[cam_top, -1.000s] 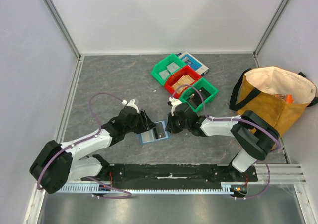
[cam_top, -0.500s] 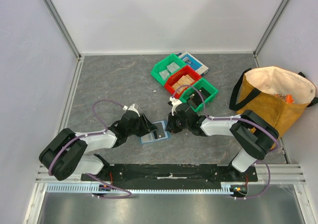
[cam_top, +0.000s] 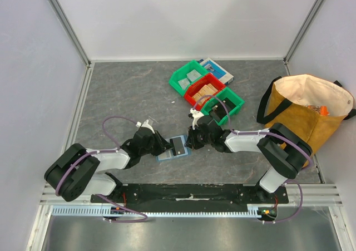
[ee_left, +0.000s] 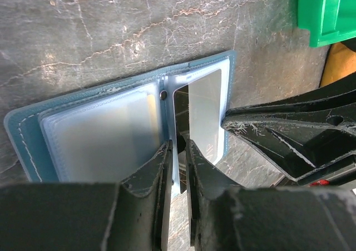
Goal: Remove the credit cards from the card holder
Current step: Remove the credit card from the card holder.
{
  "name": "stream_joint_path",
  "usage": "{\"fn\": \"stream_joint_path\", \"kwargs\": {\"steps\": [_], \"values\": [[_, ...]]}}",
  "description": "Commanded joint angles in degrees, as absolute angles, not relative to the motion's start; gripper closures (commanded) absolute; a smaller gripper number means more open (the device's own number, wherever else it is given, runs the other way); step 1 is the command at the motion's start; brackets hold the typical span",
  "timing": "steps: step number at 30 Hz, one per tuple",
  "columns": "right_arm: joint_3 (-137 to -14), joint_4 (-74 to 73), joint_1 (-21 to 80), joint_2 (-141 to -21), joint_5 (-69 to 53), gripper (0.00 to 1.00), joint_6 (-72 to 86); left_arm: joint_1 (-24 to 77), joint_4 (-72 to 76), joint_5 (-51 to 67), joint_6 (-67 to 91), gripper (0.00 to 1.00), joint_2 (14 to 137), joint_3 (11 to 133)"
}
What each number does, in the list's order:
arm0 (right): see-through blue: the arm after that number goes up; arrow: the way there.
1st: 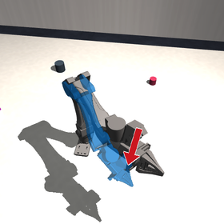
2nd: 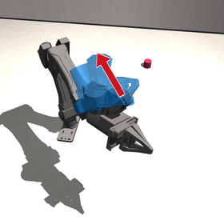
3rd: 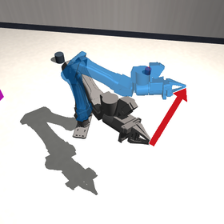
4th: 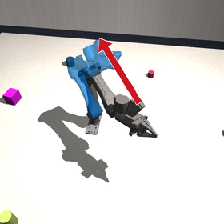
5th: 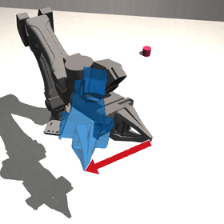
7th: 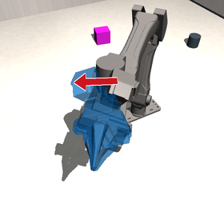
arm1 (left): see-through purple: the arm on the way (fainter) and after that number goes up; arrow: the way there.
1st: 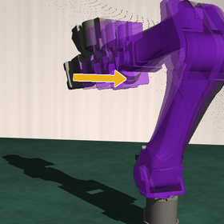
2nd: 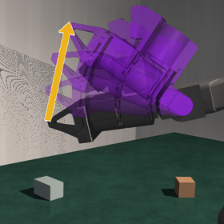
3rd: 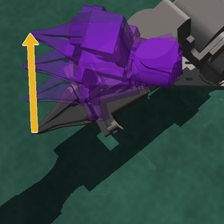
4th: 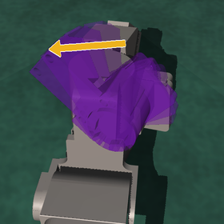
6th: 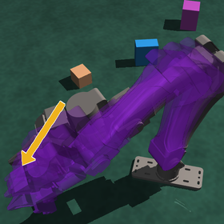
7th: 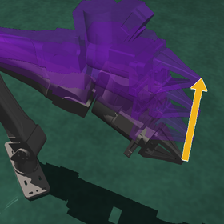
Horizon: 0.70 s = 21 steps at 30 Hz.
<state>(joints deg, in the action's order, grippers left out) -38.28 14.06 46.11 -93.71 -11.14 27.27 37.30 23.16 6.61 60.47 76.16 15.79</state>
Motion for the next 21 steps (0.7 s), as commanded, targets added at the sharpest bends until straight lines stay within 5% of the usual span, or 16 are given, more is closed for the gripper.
{"fn": "stream_joint_path", "kwargs": {"steps": [1, 11, 17, 21], "values": [[-37.1, 12.5, 46.1, -95.1, -12.2, 0.86, 27.1, 37.0, 27.4, 7.0, 61.6, 0.79, 76.3, 14.3], [-37.1, 12.7, 46.1, -95.2, -12.7, 0.87, 27.2, 37.0, 33.6, 10.0, 62.8, 0.78, 79.4, 13.1], [-37.2, 12.7, 46.0, -95.6, -12.8, 0.87, 27.2, 36.6, 32.2, 9.8, 63.1, 0.98, 76.6, 12.6], [-37.4, 12.6, 46.0, -96.2, -13.2, 0.88, 27.2, 35.9, 27.1, 8.9, 61.8, 0.98, 71.9, 11.9]]}}
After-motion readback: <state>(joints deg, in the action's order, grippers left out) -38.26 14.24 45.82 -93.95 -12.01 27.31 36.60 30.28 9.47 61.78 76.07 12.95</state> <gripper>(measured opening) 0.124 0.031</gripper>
